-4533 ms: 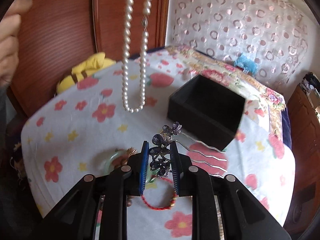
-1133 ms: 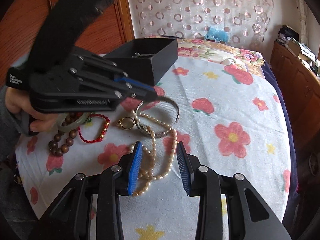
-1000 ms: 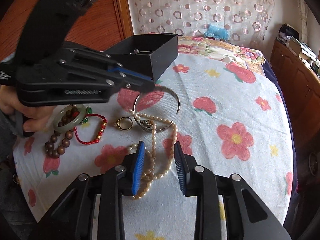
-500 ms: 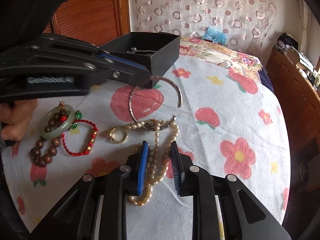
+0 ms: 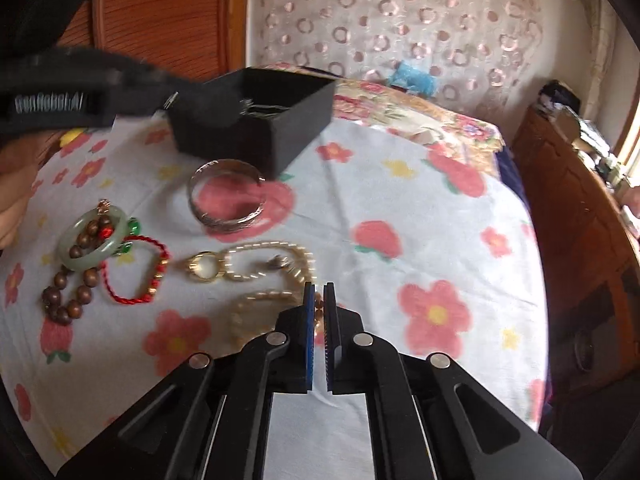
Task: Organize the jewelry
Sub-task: 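Carry silver bangle to box with left tool while right tool lifts pearl necklace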
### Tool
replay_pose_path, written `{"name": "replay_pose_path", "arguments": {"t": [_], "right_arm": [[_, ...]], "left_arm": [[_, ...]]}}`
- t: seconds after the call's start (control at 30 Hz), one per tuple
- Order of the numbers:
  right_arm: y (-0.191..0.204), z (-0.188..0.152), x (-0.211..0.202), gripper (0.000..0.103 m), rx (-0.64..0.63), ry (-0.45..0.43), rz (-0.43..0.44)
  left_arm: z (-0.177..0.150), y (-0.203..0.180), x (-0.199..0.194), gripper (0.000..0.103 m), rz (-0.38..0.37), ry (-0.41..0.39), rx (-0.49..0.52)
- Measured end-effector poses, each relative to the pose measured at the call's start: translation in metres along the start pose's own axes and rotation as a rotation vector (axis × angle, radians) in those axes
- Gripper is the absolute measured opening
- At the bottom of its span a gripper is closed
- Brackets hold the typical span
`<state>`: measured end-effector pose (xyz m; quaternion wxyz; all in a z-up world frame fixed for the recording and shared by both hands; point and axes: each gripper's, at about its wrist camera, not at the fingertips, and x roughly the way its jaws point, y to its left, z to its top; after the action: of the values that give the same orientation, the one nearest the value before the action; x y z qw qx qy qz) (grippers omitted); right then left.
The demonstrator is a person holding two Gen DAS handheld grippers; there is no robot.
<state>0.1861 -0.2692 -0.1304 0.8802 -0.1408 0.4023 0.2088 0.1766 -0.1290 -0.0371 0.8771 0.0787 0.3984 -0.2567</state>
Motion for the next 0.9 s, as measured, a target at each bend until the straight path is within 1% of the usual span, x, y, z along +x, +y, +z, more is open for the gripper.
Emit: {"name": "replay_pose_path", "arguments": {"t": [0.1,0.27,0.37,0.43,0.47,0.5,0.6,0.67,0.7,0.73,0.77,0.8,0.9], "right_arm": [[-0.01,-0.003,0.0,0.005,0.024,0.0,-0.001],[-0.007,-0.001,-0.002,0.005,0.024,-0.027,0.0],[-0.009,0.003,-0.006,0.005,0.041,-0.05,0.005],[-0.012,0.006,-0.007,0.005,0.048,-0.059,0.004],[-0.013,0.007,-0.008,0.005,0.049,-0.063,0.004],[-0.013,0.008,-0.01,0.005,0.048,-0.068,0.002],[-0.016,0.013,-0.016,0.005,0.048,-0.082,-0.005],[-0.018,0.017,-0.022,0.005,0.052,-0.102,-0.004],[-0.018,0.019,-0.025,0.005,0.052,-0.111,-0.002],[-0.018,0.023,-0.029,0.005,0.054,-0.123,0.0],[-0.018,0.026,-0.033,0.005,0.053,-0.135,0.003],[-0.018,0.03,-0.037,0.005,0.051,-0.147,0.005],[-0.016,0.04,-0.048,0.005,0.038,-0.174,0.006]], "left_arm": [[-0.007,0.01,0.006,0.0,0.014,0.03,-0.014],[-0.022,0.031,0.014,0.0,0.039,0.086,-0.059],[-0.026,0.036,0.021,0.001,0.051,0.116,-0.066],[-0.026,0.038,0.026,0.009,0.042,0.134,-0.075],[-0.026,0.039,0.029,0.016,0.039,0.137,-0.079],[-0.025,0.039,0.031,0.018,0.034,0.141,-0.084],[-0.025,0.04,0.041,0.018,0.025,0.162,-0.084],[-0.026,0.039,0.049,0.018,0.038,0.188,-0.077],[-0.025,0.039,0.049,0.013,0.047,0.178,-0.074],[-0.024,0.039,0.049,0.009,0.059,0.178,-0.069],[-0.023,0.038,0.047,0.004,0.055,0.177,-0.069],[-0.023,0.038,0.045,0.004,0.042,0.171,-0.079],[-0.023,0.035,0.032,0.003,0.07,0.131,-0.065]]}}
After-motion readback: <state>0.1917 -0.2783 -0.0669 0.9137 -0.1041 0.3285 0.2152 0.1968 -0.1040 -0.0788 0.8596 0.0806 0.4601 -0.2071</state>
